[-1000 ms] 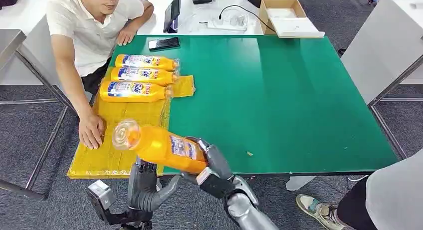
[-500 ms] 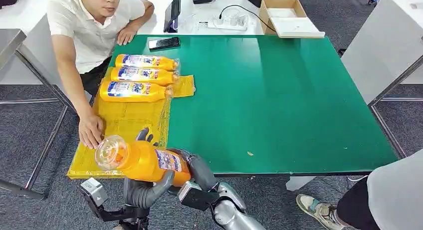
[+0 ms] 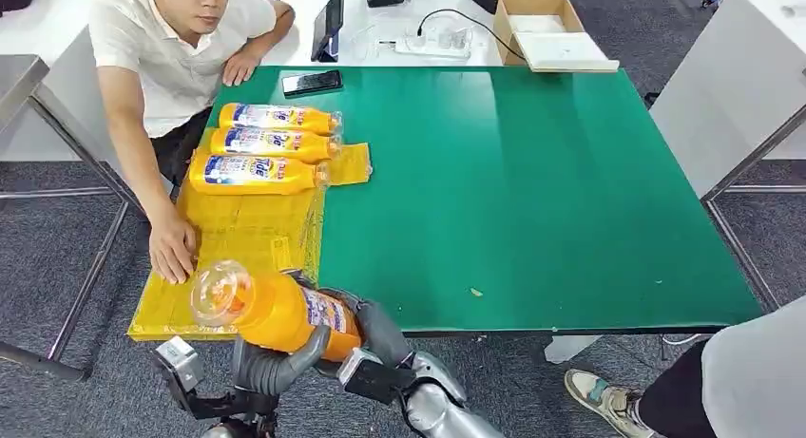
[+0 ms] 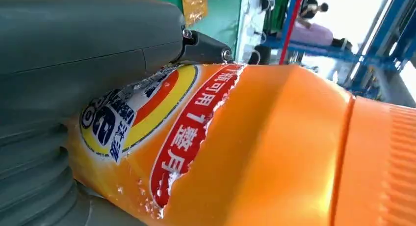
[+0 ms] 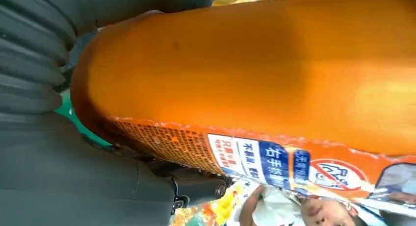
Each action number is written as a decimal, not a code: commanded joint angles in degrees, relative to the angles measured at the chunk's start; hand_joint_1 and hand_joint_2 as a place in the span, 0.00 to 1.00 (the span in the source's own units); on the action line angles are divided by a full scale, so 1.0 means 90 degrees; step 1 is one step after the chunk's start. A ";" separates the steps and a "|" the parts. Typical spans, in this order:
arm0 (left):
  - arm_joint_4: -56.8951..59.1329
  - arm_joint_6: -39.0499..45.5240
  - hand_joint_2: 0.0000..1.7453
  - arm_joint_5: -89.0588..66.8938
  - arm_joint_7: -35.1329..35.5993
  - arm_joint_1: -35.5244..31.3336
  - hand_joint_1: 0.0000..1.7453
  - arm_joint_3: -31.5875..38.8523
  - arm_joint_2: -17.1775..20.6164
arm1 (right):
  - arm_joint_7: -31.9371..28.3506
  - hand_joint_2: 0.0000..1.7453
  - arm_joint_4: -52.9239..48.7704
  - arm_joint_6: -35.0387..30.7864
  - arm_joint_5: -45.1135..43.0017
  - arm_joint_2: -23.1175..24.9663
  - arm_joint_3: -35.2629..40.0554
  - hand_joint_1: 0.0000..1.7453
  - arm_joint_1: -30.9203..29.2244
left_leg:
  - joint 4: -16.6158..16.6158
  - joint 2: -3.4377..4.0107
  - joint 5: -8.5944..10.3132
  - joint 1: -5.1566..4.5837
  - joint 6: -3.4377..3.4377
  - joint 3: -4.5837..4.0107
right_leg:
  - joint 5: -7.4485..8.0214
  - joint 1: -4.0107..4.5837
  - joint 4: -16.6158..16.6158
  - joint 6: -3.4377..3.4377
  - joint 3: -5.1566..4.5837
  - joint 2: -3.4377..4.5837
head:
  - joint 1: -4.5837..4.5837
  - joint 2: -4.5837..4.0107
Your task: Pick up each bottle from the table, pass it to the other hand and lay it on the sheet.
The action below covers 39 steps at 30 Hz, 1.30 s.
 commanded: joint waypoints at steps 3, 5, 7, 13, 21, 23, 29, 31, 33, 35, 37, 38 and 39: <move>0.0549 -0.0102 1.00 -0.0494 0.0181 -0.0264 1.00 -0.0112 0.0347 | 0.0097 1.00 -0.0192 0.0217 -0.0036 -0.0216 0.0153 0.80 0.0234 | -0.0010 -0.0010 -0.0006 0.0009 -0.0014 0.0028 | -0.0011 0.0011 -0.0010 -0.0016 0.0033 -0.0024 | 0.0000 0.0002; 0.0604 -0.0102 1.00 -0.0528 0.0211 -0.0272 1.00 0.0061 0.0343 | 0.0121 1.00 -0.0374 0.0204 -0.0090 -0.0267 0.0008 0.00 0.0370 | -0.0010 -0.0007 -0.0007 0.0007 -0.0014 0.0029 | -0.0013 0.0009 -0.0009 -0.0016 0.0033 -0.0021 | 0.0002 0.0002; 0.0566 -0.0097 1.00 -0.0571 0.0266 -0.0271 1.00 0.0214 0.0343 | 0.0045 0.00 -0.0618 0.0116 -0.0151 -0.0293 -0.0184 0.00 0.0576 | -0.0011 -0.0010 -0.0004 0.0006 -0.0012 0.0022 | -0.0009 0.0008 -0.0011 -0.0013 0.0028 -0.0021 | 0.0002 0.0002; 0.0325 0.0758 1.00 -0.1831 0.0318 -0.0286 1.00 0.0578 0.0532 | -0.0496 0.00 -0.1686 -0.0321 -0.0200 -0.0414 -0.0619 0.00 0.1224 | -0.0010 -0.0014 -0.0006 0.0007 -0.0014 0.0020 | -0.0014 0.0009 -0.0006 -0.0017 0.0027 -0.0027 | 0.0002 0.0000; -0.0193 0.1408 1.00 -0.4083 0.0375 -0.0296 1.00 0.0873 0.1029 | -0.0746 0.00 -0.2082 -0.0653 0.0034 -0.0566 -0.1044 0.00 0.1436 | -0.0002 -0.0005 -0.0003 0.0006 -0.0010 0.0001 | -0.0006 0.0006 -0.0002 -0.0012 0.0006 -0.0014 | 0.0005 0.0002; -0.0413 0.1442 1.00 -0.4388 0.0491 -0.0183 1.00 0.1134 0.1052 | -0.0758 0.00 -0.1986 -0.0863 0.0128 -0.0571 -0.1204 0.00 0.1500 | -0.0004 -0.0001 -0.0004 0.0007 -0.0009 0.0004 | -0.0005 0.0008 -0.0004 -0.0012 0.0008 -0.0010 | 0.0002 0.0002; -0.0426 0.1419 1.00 -0.4407 0.0500 -0.0149 1.00 0.1151 0.1026 | -0.0758 0.00 -0.2012 -0.0892 0.0110 -0.0575 -0.1205 0.00 0.1543 | -0.0005 0.0005 -0.0007 0.0007 -0.0010 0.0010 | -0.0007 0.0008 -0.0004 -0.0012 0.0012 -0.0006 | 0.0002 0.0000; -0.0415 0.1419 1.00 -0.4442 0.0496 -0.0149 1.00 0.1137 0.1028 | -0.0758 0.00 -0.2000 -0.0909 0.0086 -0.0555 -0.1224 0.00 0.1563 | -0.0004 0.0003 -0.0009 0.0007 -0.0011 0.0014 | -0.0010 0.0008 -0.0003 -0.0013 0.0017 -0.0008 | 0.0002 0.0000; -0.0332 0.1403 1.00 -0.4853 0.0544 -0.0208 1.00 0.1002 0.1059 | -0.0758 0.00 -0.1968 -0.1029 -0.0077 -0.0563 -0.1324 0.00 0.1630 | -0.0004 0.0002 -0.0007 0.0006 -0.0010 0.0010 | -0.0008 0.0006 -0.0003 -0.0012 0.0013 -0.0008 | 0.0002 0.0000; 0.0234 0.1569 1.00 -0.5877 0.0812 -0.0555 1.00 0.0671 0.1009 | -0.0758 0.00 -0.1838 -0.1019 -0.0244 -0.0546 -0.1394 0.00 0.1621 | -0.0006 -0.0004 -0.0006 0.0006 -0.0011 0.0012 | -0.0009 0.0007 -0.0005 -0.0013 0.0017 -0.0015 | 0.0002 0.0002; 0.1168 0.1539 1.00 -0.6536 0.1137 -0.1121 1.00 0.0351 0.0943 | -0.0758 0.00 -0.1643 -0.0934 -0.0310 -0.0512 -0.1401 0.00 0.1535 | -0.0010 -0.0023 0.0002 0.0003 -0.0009 0.0010 | -0.0007 0.0003 -0.0009 -0.0011 0.0019 -0.0032 | 0.0002 0.0002; 0.1885 0.1460 1.00 -0.6661 0.1248 -0.1547 1.00 0.0241 0.0860 | -0.0758 0.00 -0.1544 -0.0919 -0.0328 -0.0497 -0.1397 0.00 0.1487 | -0.0015 -0.0033 0.0006 0.0004 -0.0012 0.0018 | -0.0008 0.0006 -0.0014 -0.0014 0.0030 -0.0045 | 0.0002 0.0002; 0.2509 0.1390 1.00 -0.6799 0.1426 -0.1900 1.00 0.0187 0.0798 | -0.0758 0.00 -0.1453 -0.0843 -0.0337 -0.0481 -0.1368 0.00 0.1418 | -0.0019 -0.0037 0.0012 -0.0001 -0.0008 0.0013 | -0.0004 0.0001 -0.0015 -0.0010 0.0020 -0.0046 | 0.0002 0.0002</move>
